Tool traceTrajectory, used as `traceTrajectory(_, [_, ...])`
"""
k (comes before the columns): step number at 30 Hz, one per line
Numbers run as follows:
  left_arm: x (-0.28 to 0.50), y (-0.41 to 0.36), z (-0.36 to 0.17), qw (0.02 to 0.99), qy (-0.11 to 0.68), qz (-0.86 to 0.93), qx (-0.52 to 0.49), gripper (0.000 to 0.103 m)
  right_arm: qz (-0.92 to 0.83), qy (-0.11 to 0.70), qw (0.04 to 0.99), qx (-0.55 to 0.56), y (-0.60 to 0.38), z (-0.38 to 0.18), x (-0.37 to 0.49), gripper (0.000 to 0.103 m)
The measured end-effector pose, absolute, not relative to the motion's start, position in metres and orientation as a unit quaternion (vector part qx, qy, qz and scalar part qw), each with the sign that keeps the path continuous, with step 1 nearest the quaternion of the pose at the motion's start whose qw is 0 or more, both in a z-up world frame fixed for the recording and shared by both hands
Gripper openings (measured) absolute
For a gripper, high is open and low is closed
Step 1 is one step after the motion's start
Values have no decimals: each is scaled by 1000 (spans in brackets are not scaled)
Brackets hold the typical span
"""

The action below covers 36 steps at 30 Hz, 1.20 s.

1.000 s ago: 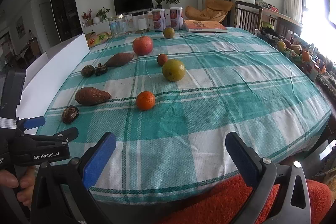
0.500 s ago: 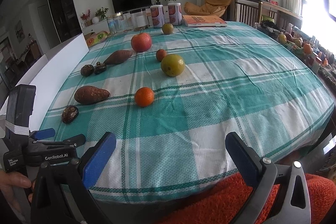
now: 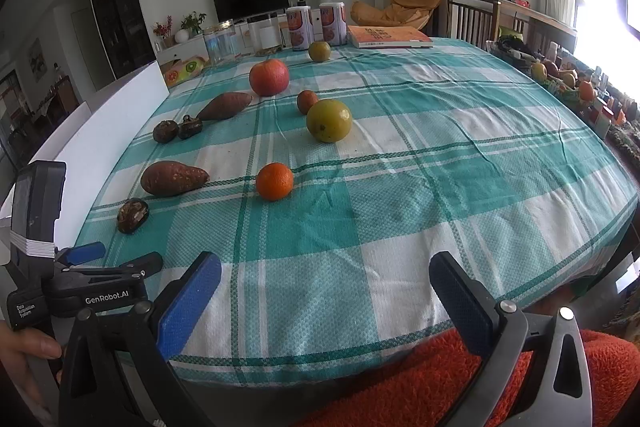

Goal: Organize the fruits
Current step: 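Lower the left tool around the large sweet potato and close it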

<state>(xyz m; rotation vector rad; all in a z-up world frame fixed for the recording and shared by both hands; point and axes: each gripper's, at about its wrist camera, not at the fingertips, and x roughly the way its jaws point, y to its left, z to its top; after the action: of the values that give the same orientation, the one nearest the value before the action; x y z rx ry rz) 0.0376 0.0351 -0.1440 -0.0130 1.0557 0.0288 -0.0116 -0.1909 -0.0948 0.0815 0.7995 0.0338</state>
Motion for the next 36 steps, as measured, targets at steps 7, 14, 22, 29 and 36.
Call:
traceTrajectory(7, [38,35,-144,864,503,14,-6,103,16,389,920,40,-191,-95,-11,103])
traceTrajectory(14, [38,35,-144,864,503,14,-6,103,16,389,920,40,-191,-95,-11,103])
traceTrajectory(22, [39,36,-144,870,492,-27,15,103,16,389,920,39,-190,-94,-11,103])
traceTrajectory(29, [72,47,-120,860,498,-107,25,101,19,385,922,43,-193,-96,-14,103])
traceTrajectory(36, [122,17,-116,844,493,-161,138,101,21,380,923,53,-195,-93,-17,103])
